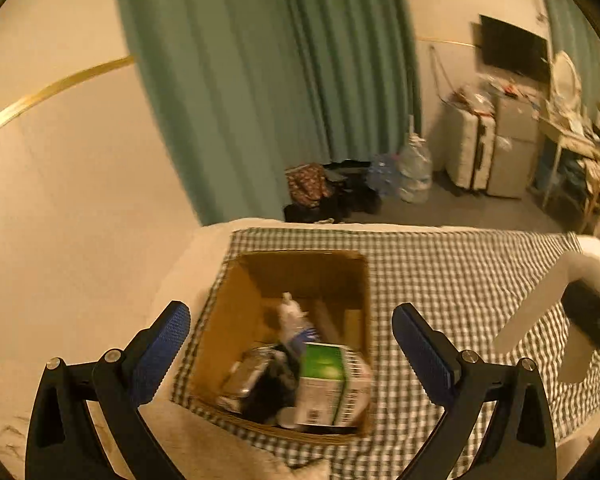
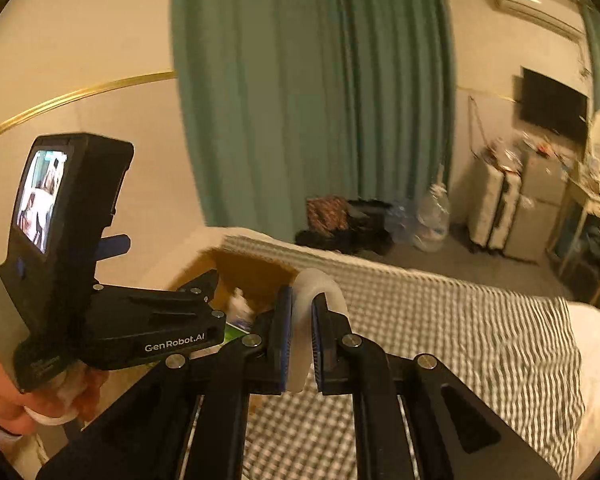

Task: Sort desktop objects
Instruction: 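Lift the foam tube with the right gripper and carry it over the box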

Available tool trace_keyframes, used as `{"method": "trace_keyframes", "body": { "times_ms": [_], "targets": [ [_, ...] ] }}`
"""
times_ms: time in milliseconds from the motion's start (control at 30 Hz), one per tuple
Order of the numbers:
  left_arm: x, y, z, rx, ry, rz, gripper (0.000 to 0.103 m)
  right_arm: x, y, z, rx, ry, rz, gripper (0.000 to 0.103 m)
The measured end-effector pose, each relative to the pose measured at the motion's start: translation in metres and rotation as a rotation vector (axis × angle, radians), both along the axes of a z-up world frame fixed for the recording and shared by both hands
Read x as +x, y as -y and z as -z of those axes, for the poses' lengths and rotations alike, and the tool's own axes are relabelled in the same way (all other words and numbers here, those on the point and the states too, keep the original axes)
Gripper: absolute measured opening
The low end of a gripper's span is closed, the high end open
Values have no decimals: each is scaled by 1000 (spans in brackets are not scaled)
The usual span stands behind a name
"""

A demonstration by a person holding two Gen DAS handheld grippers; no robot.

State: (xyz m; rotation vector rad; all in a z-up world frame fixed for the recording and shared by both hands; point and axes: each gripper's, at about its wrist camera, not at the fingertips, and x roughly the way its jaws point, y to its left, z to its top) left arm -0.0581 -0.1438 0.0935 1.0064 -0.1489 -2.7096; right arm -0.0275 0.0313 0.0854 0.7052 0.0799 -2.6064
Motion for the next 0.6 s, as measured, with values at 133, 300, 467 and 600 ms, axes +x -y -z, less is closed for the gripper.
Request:
{"method": "trace_keyframes", "body": {
  "times_ms": [133,300,467,600],
  "targets": [
    [2,50,8,75,-1,-57,103,-7,44,-8,1,-4,-63,9],
    [-1,101,26,143,22,-119,103,-19,89,5,-32,62,-135,9],
    [-5,143,47,185,39,-157,103,-39,130,32,-14,122,-164,9],
    [-12,162,65,199,62,-179,103,-53,150,61,-5,182,-172,9]
  ]
}}
